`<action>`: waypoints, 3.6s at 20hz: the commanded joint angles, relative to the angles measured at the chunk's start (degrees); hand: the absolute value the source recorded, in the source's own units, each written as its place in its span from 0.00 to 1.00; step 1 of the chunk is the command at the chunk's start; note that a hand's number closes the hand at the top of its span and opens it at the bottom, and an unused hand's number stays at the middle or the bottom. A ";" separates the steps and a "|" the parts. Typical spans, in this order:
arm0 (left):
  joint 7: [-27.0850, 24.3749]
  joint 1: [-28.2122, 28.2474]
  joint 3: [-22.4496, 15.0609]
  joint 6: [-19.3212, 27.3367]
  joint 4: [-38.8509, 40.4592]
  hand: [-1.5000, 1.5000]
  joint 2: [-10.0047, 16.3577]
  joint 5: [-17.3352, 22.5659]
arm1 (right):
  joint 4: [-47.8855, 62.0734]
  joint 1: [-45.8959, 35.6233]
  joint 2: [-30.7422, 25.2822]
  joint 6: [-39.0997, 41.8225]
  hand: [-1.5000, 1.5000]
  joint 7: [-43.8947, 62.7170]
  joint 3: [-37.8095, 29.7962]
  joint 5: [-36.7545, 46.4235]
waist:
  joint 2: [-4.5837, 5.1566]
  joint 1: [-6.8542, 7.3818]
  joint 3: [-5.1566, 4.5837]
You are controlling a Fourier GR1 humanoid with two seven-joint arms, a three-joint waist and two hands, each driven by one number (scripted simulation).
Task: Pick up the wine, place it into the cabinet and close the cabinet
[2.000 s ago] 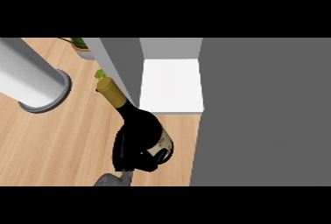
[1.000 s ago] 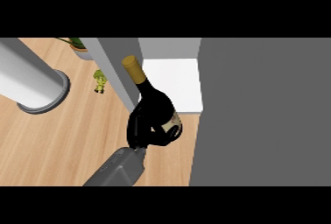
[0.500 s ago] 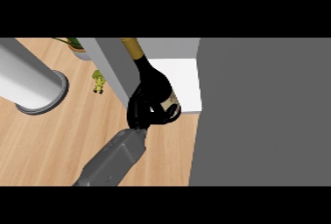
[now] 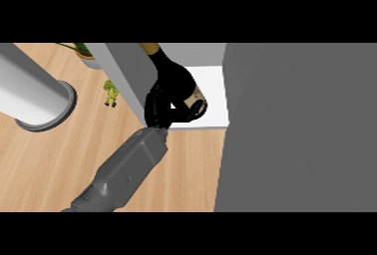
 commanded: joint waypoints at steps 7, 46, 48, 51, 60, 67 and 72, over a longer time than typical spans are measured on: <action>5.22 -10.89 2.31 1.00 8.51 1.00 0.00 1.75 | 0.51 -2.02 1.86 -2.42 0.00 0.57 3.03 2.72 | 0.16 -0.58 0.00; -2.46 -8.18 -9.50 8.21 3.63 0.00 0.02 20.98 | 2.70 -0.92 2.47 1.53 0.00 -4.05 6.81 1.65 | 1.26 -6.53 -0.05; -2.88 -8.67 -10.44 9.24 3.34 0.00 0.01 22.04 | 3.41 -0.94 1.94 1.38 0.00 -3.27 6.72 2.57 | 1.30 -6.56 -0.05; -3.33 -8.86 -11.53 9.76 4.27 0.00 0.01 23.35 | 4.19 -2.32 1.32 1.59 0.00 -3.45 4.31 0.39 | 1.41 -6.35 -0.01; -2.90 -12.14 -18.37 14.43 7.71 0.00 0.01 21.02 | 4.31 -3.95 1.22 1.03 0.00 -2.62 4.63 1.10 | 1.35 -5.73 0.00; -4.38 -13.18 -20.30 11.85 8.68 0.00 0.00 20.43 | 5.19 0.15 1.81 2.39 0.00 -6.04 4.40 0.90 | 1.35 -5.08 0.03; -6.54 -13.30 -21.22 13.93 5.51 0.00 0.00 21.79 | 5.44 -2.52 1.44 1.65 0.00 -4.61 4.33 1.39 | 1.25 -4.93 0.00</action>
